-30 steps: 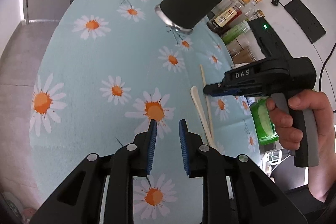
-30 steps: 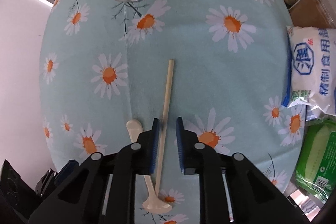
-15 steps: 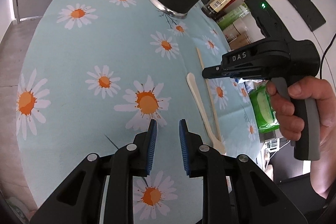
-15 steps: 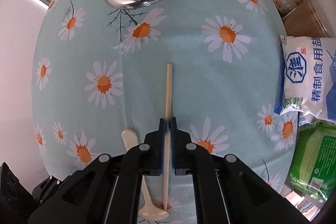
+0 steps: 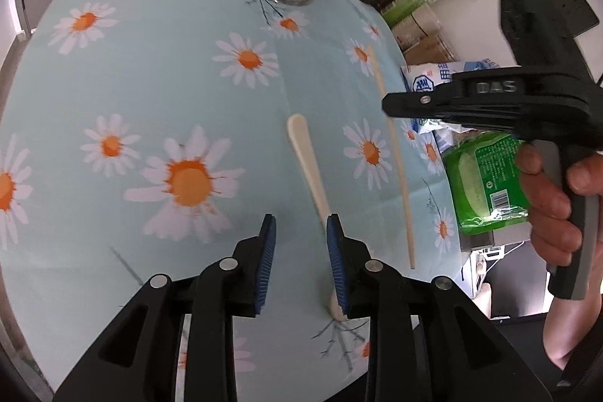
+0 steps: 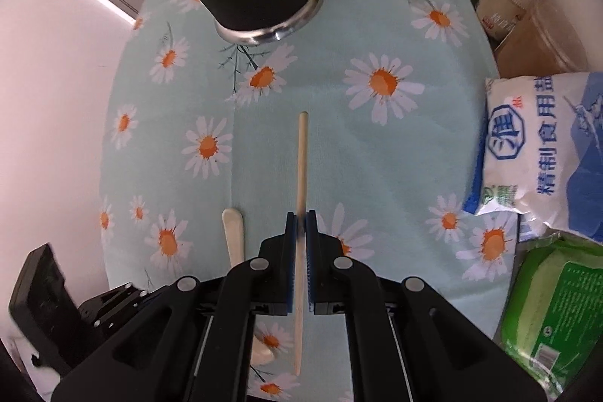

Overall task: Organize utensils
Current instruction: 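Close the right tool on the wooden chopstick while the left tool grasps the white spoon handle, then lift the spoon and chopstick and carry them over the black holder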

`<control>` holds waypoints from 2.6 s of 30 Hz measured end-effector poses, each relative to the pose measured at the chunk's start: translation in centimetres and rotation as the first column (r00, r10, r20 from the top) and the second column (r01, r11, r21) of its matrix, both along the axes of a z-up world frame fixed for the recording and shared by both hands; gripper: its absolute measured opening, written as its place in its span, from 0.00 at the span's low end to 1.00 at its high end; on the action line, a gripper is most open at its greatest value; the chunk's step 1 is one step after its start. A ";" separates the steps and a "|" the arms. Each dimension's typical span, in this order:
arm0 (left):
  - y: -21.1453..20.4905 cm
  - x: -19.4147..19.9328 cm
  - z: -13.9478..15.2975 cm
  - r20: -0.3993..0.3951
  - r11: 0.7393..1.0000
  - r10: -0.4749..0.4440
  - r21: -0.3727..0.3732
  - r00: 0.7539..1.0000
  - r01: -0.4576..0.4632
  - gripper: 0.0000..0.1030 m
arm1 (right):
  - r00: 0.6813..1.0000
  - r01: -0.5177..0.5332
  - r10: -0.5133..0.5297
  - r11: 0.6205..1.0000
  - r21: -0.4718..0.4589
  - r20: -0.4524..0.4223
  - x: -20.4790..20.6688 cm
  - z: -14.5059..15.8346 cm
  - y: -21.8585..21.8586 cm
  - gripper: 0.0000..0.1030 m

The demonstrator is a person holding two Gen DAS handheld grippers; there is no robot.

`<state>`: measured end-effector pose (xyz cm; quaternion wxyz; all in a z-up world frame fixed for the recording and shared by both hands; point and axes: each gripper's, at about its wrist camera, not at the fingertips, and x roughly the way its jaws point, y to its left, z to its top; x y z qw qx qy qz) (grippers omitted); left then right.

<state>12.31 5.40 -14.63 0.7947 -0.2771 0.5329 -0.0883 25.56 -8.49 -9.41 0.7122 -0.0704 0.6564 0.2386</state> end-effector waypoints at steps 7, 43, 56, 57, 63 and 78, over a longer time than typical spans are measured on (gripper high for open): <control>-2.0 1.0 -0.3 -0.074 0.999 0.023 0.042 0.997 -0.020 0.26 | 0.999 -0.028 0.030 0.995 0.098 -0.019 0.3 1.3 -3.0 0.06; -5.7 2.6 0.1 -0.224 0.949 0.135 0.310 0.965 -0.061 0.06 | 0.987 -0.091 0.116 0.973 0.212 -0.107 -0.8 0.2 -6.2 0.06; -2.4 0.9 3.2 -0.102 0.964 0.047 0.264 0.994 -0.018 0.06 | 0.997 -0.069 0.071 0.973 0.221 -0.003 -2.8 2.0 -3.3 0.06; -2.7 1.1 3.4 -0.091 0.965 0.043 0.261 0.995 -0.018 0.06 | 0.998 -0.068 0.069 0.972 0.224 0.006 -2.9 2.2 -3.0 0.06; -1.8 1.8 5.6 0.002 0.963 0.005 0.269 1.000 -0.005 0.06 | 0.996 -0.064 0.047 0.965 0.253 0.073 -3.4 3.5 -1.8 0.06; 2.0 4.5 10.9 0.165 0.960 0.016 0.274 0.986 -0.061 0.06 | 0.969 -0.079 -0.017 0.923 0.377 0.246 -2.0 7.7 -0.4 0.06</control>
